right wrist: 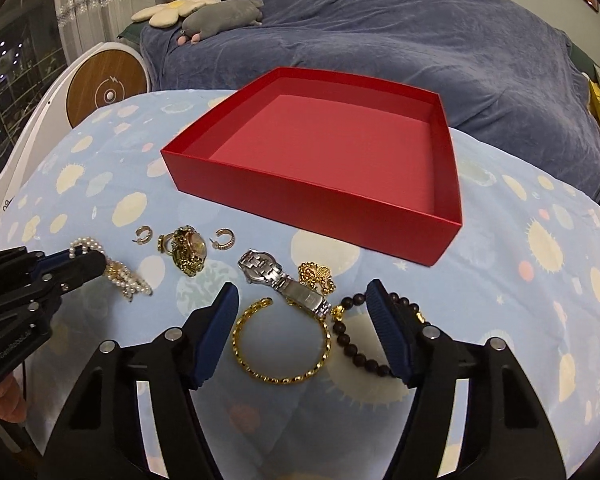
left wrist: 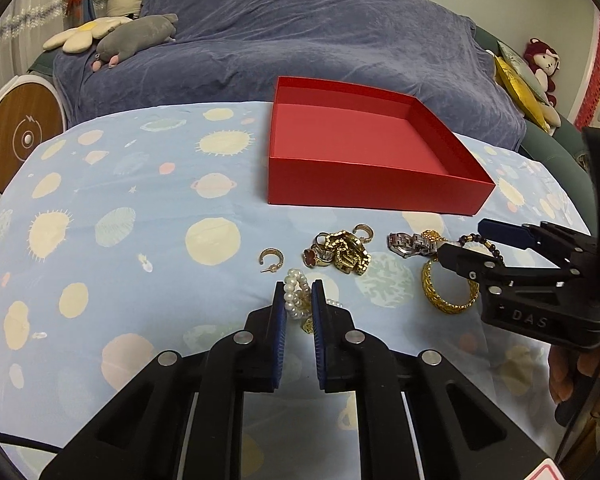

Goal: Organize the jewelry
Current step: 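Grasp the silver watch with the right gripper while the left gripper grasps the pearl necklace, then carry the silver watch into the red box and open the right gripper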

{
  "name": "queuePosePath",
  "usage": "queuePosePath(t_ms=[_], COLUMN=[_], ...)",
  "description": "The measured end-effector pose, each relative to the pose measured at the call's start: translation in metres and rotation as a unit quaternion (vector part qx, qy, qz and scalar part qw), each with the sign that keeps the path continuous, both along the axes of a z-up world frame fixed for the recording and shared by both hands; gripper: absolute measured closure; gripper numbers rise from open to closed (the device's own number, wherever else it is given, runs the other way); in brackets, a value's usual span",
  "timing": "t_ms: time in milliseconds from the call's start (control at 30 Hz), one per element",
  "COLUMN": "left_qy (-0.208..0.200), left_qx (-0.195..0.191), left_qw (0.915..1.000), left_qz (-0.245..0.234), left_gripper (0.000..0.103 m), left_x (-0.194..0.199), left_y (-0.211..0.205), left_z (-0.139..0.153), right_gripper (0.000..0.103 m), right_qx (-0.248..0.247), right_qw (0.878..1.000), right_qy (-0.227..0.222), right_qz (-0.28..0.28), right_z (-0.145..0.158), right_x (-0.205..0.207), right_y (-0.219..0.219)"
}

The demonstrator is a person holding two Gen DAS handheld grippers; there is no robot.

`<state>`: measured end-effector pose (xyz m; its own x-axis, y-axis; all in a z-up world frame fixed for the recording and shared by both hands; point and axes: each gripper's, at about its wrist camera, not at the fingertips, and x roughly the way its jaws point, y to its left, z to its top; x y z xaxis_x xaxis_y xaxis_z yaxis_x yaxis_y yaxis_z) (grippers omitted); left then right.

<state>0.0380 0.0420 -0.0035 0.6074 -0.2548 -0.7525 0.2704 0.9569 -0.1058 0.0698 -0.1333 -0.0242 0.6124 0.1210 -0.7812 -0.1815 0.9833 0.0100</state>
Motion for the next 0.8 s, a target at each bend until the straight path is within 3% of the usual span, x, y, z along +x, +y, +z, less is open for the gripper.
queuePosePath(t_ms=[300, 367, 467, 567, 800], left_qy=[0.0, 0.0, -0.001, 0.0, -0.004], left_qx=[0.004, 0.004, 0.005, 0.004, 0.001], left_qw=[1.0, 1.0, 1.0, 1.0, 1.0], left_qz=[-0.001, -0.001, -0.001, 0.0, -0.001], left_gripper=[0.093, 0.093, 0.093, 0.093, 0.094], left_x=[0.002, 0.003, 0.003, 0.003, 0.003], left_y=[0.002, 0.002, 0.002, 0.002, 0.0], left_z=[-0.002, -0.002, -0.002, -0.002, 0.002], right_gripper=[0.06, 0.077, 0.087, 0.092, 0.092], right_qx=[0.002, 0.006, 0.023, 0.033, 0.068], right_qw=[1.0, 1.0, 0.999, 0.999, 0.998], right_qy=[0.016, 0.019, 0.022, 0.017, -0.013], right_qz=[0.013, 0.015, 0.017, 0.019, 0.004], right_z=[-0.014, -0.014, -0.011, -0.006, 0.024], right_x=[0.004, 0.003, 0.001, -0.004, -0.02], right_y=[-0.004, -0.007, -0.01, -0.009, -0.017])
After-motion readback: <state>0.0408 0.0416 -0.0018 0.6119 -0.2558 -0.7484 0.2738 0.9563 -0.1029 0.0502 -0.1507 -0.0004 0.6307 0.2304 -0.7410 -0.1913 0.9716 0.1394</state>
